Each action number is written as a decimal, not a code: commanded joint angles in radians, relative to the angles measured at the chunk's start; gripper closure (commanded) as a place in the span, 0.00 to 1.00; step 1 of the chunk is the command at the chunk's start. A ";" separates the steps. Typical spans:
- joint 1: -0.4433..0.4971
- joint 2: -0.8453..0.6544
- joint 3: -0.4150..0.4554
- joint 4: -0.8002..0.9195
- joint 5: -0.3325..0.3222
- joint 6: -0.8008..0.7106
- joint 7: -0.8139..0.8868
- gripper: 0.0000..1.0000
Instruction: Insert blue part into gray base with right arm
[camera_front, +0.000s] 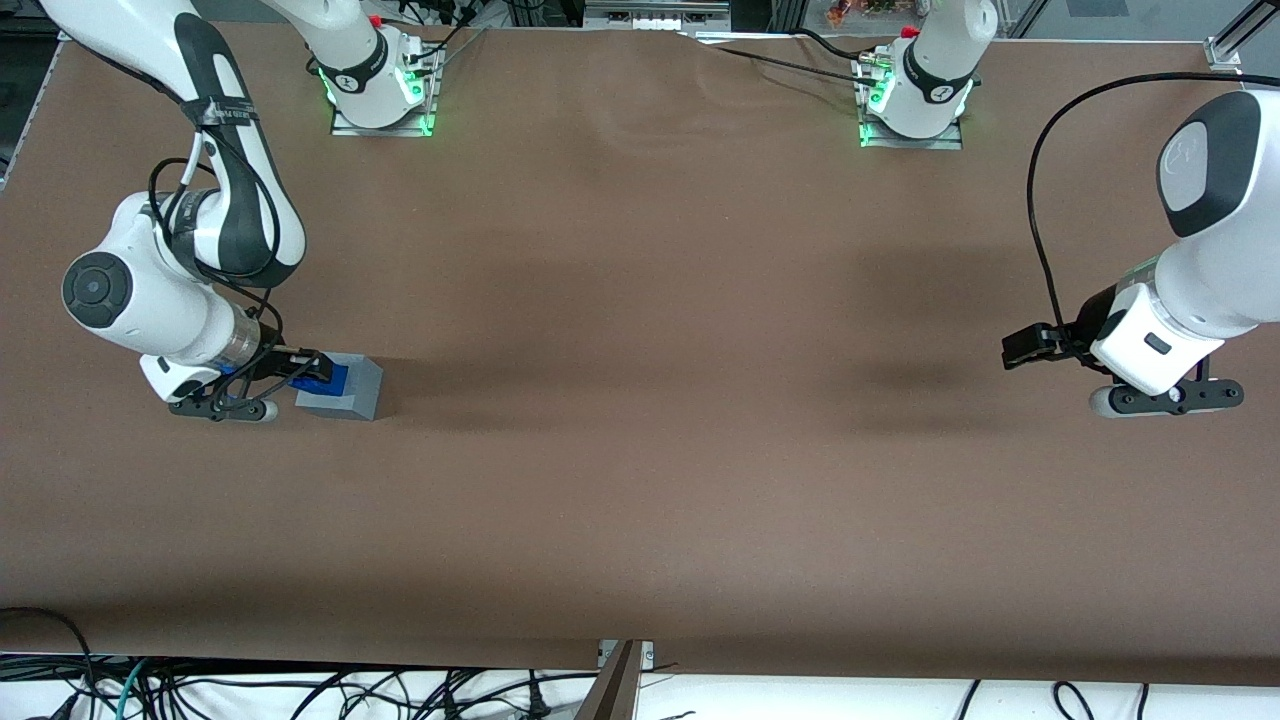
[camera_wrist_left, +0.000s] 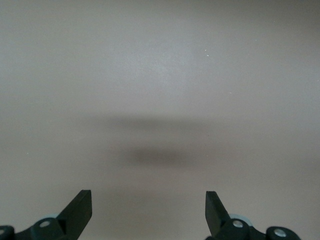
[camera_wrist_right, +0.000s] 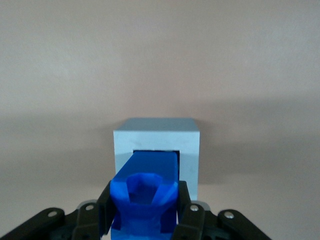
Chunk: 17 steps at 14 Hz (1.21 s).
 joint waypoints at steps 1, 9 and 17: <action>0.001 -0.001 0.002 -0.035 0.012 0.002 -0.008 1.00; -0.001 0.011 0.002 -0.026 0.012 0.095 -0.002 1.00; 0.001 0.016 0.009 -0.055 0.011 0.130 -0.004 0.01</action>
